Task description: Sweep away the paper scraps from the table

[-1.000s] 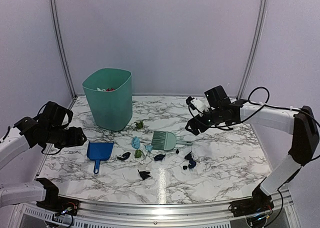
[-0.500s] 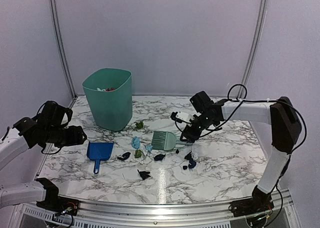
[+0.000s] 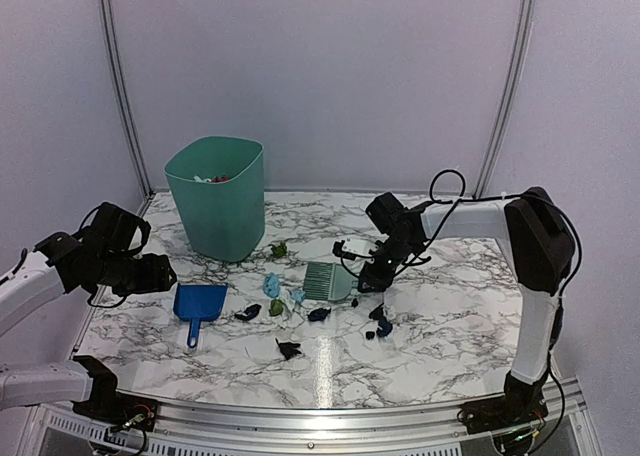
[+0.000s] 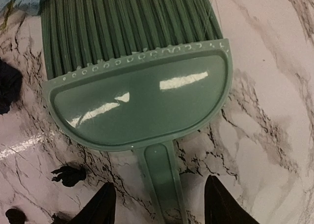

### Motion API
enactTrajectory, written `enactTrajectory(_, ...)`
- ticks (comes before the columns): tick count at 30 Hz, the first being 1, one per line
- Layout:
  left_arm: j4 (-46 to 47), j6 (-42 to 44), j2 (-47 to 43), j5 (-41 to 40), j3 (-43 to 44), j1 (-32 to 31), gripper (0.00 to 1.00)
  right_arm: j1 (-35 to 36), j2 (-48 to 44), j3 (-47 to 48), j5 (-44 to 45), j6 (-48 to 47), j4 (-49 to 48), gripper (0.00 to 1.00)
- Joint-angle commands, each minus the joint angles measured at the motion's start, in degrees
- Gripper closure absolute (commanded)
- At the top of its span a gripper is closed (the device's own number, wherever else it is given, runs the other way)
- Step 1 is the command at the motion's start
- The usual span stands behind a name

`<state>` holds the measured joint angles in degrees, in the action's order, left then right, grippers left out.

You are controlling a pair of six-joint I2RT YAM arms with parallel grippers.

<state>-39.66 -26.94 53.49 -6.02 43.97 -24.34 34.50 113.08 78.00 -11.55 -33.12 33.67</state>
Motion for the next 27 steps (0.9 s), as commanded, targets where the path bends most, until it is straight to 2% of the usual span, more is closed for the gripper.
enactTrajectory(1, 0.9, 0.6, 0.2, -0.4, -0.7, -0.1, 0.22, 0.5, 1.4, 1.3, -1.2, -2.6, 0.2, 0.49)
enactTrajectory(4, 0.9, 0.5, 0.4, -0.4, -0.7, -0.1, 0.22, 0.3, 2.5, 1.5, -1.3, -3.2, 0.2, 0.53)
enactTrajectory(10, 0.9, 0.6, 0.9, -0.6, -0.7, -0.1, 0.22, -0.1, 3.8, 1.2, -2.1, -3.4, 0.6, 0.72)
enactTrajectory(17, 1.0, 0.5, 1.2, -0.6, -0.7, 0.0, 0.22, -0.7, 4.1, -0.2, -2.7, -3.6, 0.3, 0.89)
enactTrajectory(23, 1.1, 0.7, 2.1, -0.1, -0.7, -0.1, 0.22, -1.1, 4.1, 0.8, -2.3, -3.2, 0.5, 0.98)
enactTrajectory(27, 1.2, 0.7, 2.0, 0.0, -0.7, -0.1, 0.22, -1.2, 3.5, 1.6, -2.1, -3.0, 0.9, 1.00)
